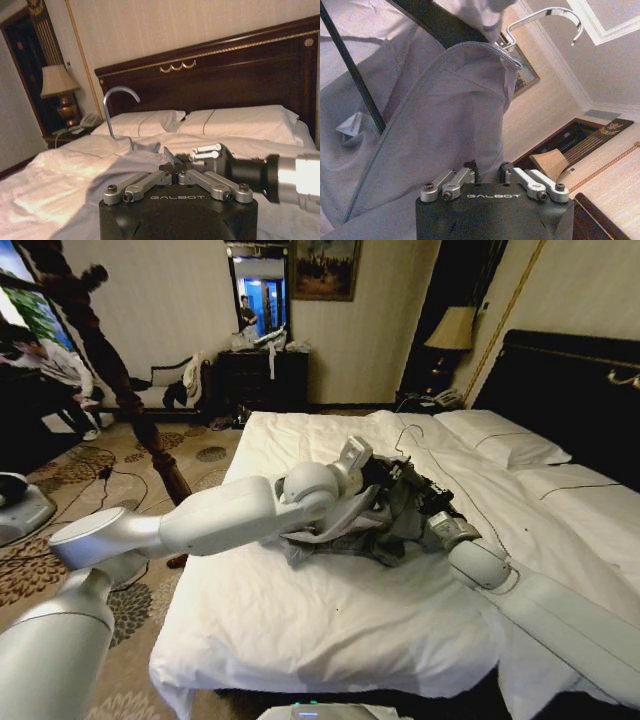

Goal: Pick up the clothes from the bed and hang them on the clothes hanger.

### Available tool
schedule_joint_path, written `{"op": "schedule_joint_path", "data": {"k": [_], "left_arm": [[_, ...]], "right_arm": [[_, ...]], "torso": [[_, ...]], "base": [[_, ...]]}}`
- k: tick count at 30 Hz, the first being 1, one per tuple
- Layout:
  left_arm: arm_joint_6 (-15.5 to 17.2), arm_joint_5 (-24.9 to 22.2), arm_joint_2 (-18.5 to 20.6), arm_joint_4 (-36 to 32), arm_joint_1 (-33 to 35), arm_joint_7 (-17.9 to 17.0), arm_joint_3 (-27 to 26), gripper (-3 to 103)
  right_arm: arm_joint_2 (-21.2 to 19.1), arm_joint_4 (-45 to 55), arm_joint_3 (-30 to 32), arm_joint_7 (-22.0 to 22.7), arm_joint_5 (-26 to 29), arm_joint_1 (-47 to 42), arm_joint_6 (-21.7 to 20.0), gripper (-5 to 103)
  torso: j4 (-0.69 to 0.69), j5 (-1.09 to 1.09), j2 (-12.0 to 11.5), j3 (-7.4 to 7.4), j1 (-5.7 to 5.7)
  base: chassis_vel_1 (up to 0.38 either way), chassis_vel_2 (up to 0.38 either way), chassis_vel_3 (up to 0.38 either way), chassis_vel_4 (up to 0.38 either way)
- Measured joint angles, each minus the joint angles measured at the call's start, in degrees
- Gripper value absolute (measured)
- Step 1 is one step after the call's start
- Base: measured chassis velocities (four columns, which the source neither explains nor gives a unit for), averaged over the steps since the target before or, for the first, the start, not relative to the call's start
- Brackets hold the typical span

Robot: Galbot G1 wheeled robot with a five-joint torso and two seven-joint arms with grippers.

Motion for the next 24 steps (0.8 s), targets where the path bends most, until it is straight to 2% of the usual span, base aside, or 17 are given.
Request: {"op": "schedule_joint_path", "data": {"k": [2, 4, 6, 9, 10, 13, 15, 17, 18, 22, 24], "left_arm": [[0.0, -0.2, 0.0, -0.2, 0.5, -0.3, 0.0, -1], [-0.4, -1.6, 0.0, -0.7, 1.8, -0.8, -0.2, 3], [-0.7, -2.1, 0.0, -0.9, 2.0, -0.8, -0.4, 3], [-1.3, -4.3, 0.1, -1.9, 2.8, -1.5, -1.6, 19], [-1.3, -4.3, 0.1, -1.9, 2.8, -1.5, -1.6, 19], [-0.8, -6.2, 0.6, -2.9, 2.9, -2.3, -2.3, 35], [-0.4, -6.6, 0.8, -3.2, 2.9, -2.5, -2.4, 35], [0.4, -7.4, 1.5, -4.1, 2.7, -2.7, -2.4, 46], [0.4, -7.4, 1.5, -4.1, 2.7, -2.7, -2.4, 46], [0.2, -10.1, 3.0, -6.2, 3.2, -3.6, -2.7, 68], [0.1, -10.6, 3.2, -6.5, 3.4, -3.7, -2.9, 68]], "right_arm": [[0.1, 0.0, 0.0, 0.0, 0.0, -0.1, 0.1, 19], [0.2, 0.5, -0.1, 0.0, -0.1, -0.4, 0.2, 19], [0.2, 0.6, -0.1, 0.0, -0.2, -0.6, 0.3, 19], [0.2, 0.8, 0.0, 0.0, -0.5, -1.1, 1.0, 19], [0.2, 0.8, 0.0, 0.0, -0.5, -1.1, 1.0, 19], [0.3, 1.0, 0.0, 0.0, -0.5, -0.7, 1.2, 19], [0.3, 1.0, 0.0, -0.1, -0.5, -0.6, 1.2, 19], [0.3, 0.9, 0.0, -0.1, -0.5, -0.5, 1.4, 19], [0.3, 0.9, 0.0, -0.1, -0.5, -0.5, 1.4, 19], [0.2, 0.4, 0.3, 0.1, -0.5, -1.1, 1.8, 19], [0.2, 0.4, 0.4, 0.2, -0.6, -1.1, 1.9, 19]], "torso": [[-0.02, 0.00, 0.0, 0.00, 0.00], [-0.01, 0.00, 0.0, 0.00, 0.00], [-0.01, 0.00, 0.0, 0.00, 0.00], [-0.02, 0.00, 0.0, 0.00, 0.00], [-0.02, 0.00, 0.0, 0.00, 0.00], [-0.01, 0.00, 0.0, 0.00, 0.00], [-0.01, 0.00, 0.0, 0.00, 0.00], [-0.01, 0.00, 0.0, 0.00, 0.00], [-0.01, 0.00, 0.0, 0.00, 0.00], [-0.02, 0.00, 0.0, 0.00, 0.00], [-0.01, 0.00, 0.0, 0.00, 0.00]], "base": [[0.000, 0.000, 0.000, 0.000], [0.000, 0.000, 0.000, 0.000], [0.000, 0.000, 0.000, 0.000], [0.000, 0.000, 0.000, 0.000], [0.000, 0.000, 0.000, 0.000], [0.000, 0.000, 0.000, 0.000], [0.000, 0.000, 0.000, 0.000], [0.000, 0.000, 0.000, 0.000], [0.000, 0.000, 0.000, 0.000], [0.000, 0.000, 0.000, 0.000], [0.000, 0.000, 0.000, 0.000]]}}
